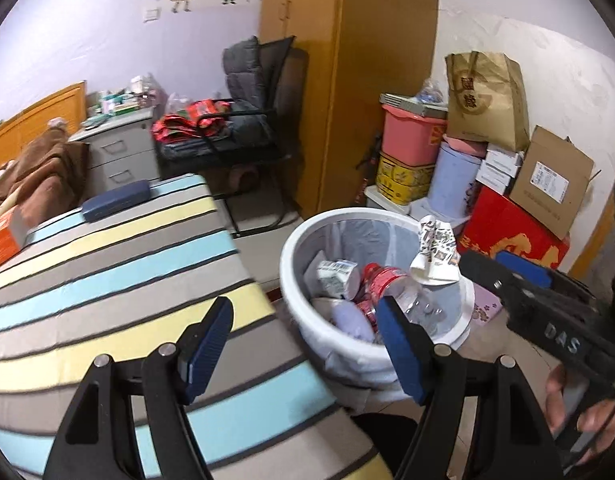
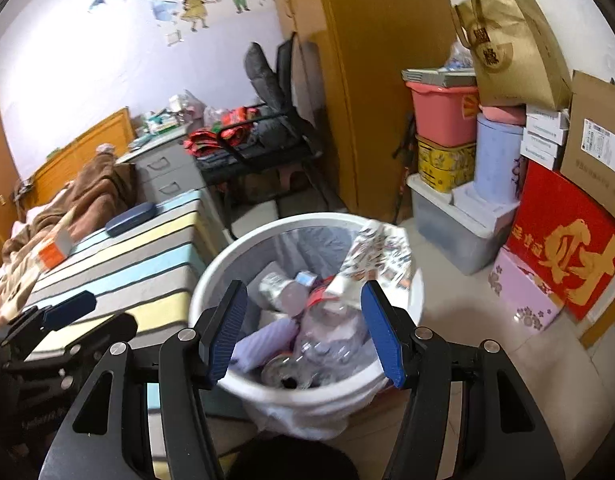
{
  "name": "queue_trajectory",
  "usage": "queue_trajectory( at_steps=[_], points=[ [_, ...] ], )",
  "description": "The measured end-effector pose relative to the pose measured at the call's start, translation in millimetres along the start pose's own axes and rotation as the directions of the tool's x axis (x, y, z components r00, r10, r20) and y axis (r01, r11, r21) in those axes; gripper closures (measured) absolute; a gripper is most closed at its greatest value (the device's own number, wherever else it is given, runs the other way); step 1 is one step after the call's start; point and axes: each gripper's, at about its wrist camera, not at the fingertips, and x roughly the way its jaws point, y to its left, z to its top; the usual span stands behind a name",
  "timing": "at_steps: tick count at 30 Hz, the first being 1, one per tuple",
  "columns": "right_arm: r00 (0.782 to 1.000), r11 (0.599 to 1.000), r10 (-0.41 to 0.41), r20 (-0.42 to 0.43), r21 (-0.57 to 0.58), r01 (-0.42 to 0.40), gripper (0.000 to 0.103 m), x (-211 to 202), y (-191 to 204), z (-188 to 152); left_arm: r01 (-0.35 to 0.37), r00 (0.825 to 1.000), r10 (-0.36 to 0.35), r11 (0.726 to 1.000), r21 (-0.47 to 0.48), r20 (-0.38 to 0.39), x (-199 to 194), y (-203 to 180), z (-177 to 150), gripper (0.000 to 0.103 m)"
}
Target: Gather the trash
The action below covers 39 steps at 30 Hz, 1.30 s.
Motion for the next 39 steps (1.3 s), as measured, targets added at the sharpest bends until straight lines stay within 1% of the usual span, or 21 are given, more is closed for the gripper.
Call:
queue_trajectory(
  at_steps=[6, 8, 11, 13, 17, 20, 23, 25, 33, 39],
  points=[
    [0.996, 0.996, 0.072, 0.046, -0.057, -0.069, 0.042, -13.3, 17.3, -18.0, -0.078, 0.996, 0.079, 0.996, -0.036, 0.030, -25.9, 12.1, -23.9, 0.027],
    [0.994, 0.994, 0.086, 0.063, -0.077, -0.081, 0.042, -15.9, 22.0, -22.4, -0.108, 0.994, 0.110, 0.993, -0.053, 0.029, -32.2, 17.9, -30.5, 0.027],
    [0.993, 0.992, 0.105, 0.061, -0.078, -0.101, 0.042, -16.7, 25.5, -26.9, -0.165, 0.985, 0.167, 0.984, -0.061, 0.031, -39.9, 22.7, -38.2, 0.027],
    [0.991, 0.989, 0.126, 0.055, -0.080, -0.121, 0.042, -16.5, 28.8, -29.6, -0.178, 0.983, 0.181, 0.981, -0.070, 0.035, -45.1, 25.5, -44.0, 0.027],
    [0.989, 0.985, 0.139, 0.045, -0.113, -0.133, 0.042, -17.3, 38.0, -37.8, -0.213, 0.975, 0.217, 0.973, -0.087, 0.046, -53.7, 27.4, -54.4, 0.027],
    [0.988, 0.982, 0.149, 0.026, -0.121, -0.145, 0.042, -15.2, 42.1, -42.4, -0.203, 0.977, 0.208, 0.974, -0.101, 0.044, -57.4, 32.0, -60.8, 0.027],
    [0.987, 0.980, 0.157, 0.012, -0.127, -0.155, 0.042, -17.0, 46.2, -49.1, -0.232, 0.970, 0.238, 0.967, -0.109, 0.046, -60.3, 33.3, -64.9, 0.027],
    [0.989, 0.980, 0.147, 0.001, -0.134, -0.145, 0.042, -17.1, 49.4, -51.1, -0.244, 0.967, 0.251, 0.963, -0.115, 0.050, -62.4, 35.0, -67.4, 0.027],
    [0.987, 0.976, 0.161, -0.001, -0.148, -0.160, 0.042, -20.9, 58.3, -55.4, -0.268, 0.959, 0.277, 0.955, -0.129, 0.055, -69.3, 41.3, -73.2, 0.027],
    [0.987, 0.977, 0.159, 0.001, -0.145, -0.157, 0.042, -22.7, 60.0, -57.2, -0.265, 0.961, 0.273, 0.955, -0.133, 0.051, -69.4, 41.7, -73.8, 0.027]
  ],
)
